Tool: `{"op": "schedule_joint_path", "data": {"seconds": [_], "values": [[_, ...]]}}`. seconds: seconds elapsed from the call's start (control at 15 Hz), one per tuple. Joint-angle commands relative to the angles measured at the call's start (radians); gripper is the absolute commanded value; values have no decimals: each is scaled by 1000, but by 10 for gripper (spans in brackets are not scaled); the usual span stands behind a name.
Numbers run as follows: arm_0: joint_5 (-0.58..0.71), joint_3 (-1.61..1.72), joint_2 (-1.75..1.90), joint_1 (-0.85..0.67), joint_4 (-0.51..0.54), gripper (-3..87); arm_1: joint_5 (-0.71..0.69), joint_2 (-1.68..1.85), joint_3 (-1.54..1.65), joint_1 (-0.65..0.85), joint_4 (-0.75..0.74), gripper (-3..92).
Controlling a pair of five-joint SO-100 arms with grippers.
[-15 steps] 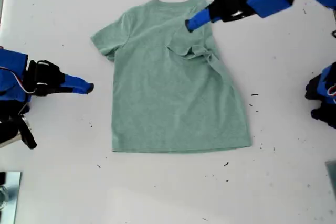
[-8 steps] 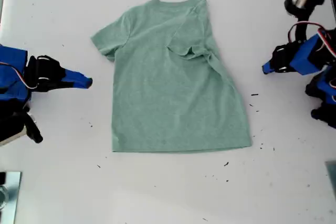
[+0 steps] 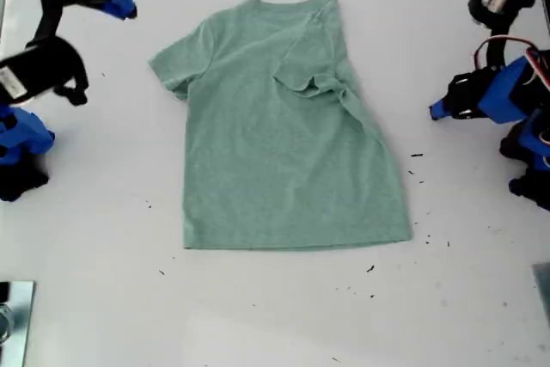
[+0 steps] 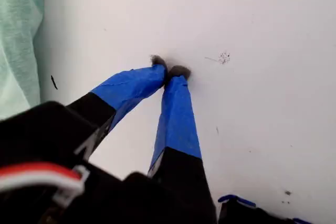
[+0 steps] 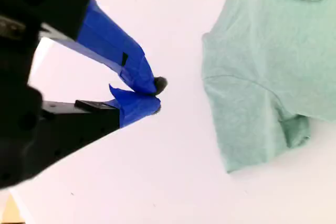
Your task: Fold t shirt
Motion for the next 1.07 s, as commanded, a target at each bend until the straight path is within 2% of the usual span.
{"op": "schedule_joint_path", "data": {"seconds": [0.0, 0.27, 0.53, 0.73, 0.8, 0.87, 1.0], "values": [[52, -147, -115, -21, 28, 233, 8, 78, 0, -23, 29, 25], [57, 43, -80, -60, -12, 239, 18, 98, 5, -48, 37, 25], [55, 488, -143, -84, -376, 231, 29, 114, 6, -67, 40, 25], [35, 518, -385, -51, -548, 235, 28, 114, 6, -74, 40, 25], [48, 499, -471, -54, -584, 184, 28, 114, 8, -75, 40, 25], [52, 477, -528, -51, -592, -1, 28, 114, 8, -75, 40, 25], [-9, 491, -299, -8, -548, -3, 31, 114, 6, -74, 40, 25]]}}
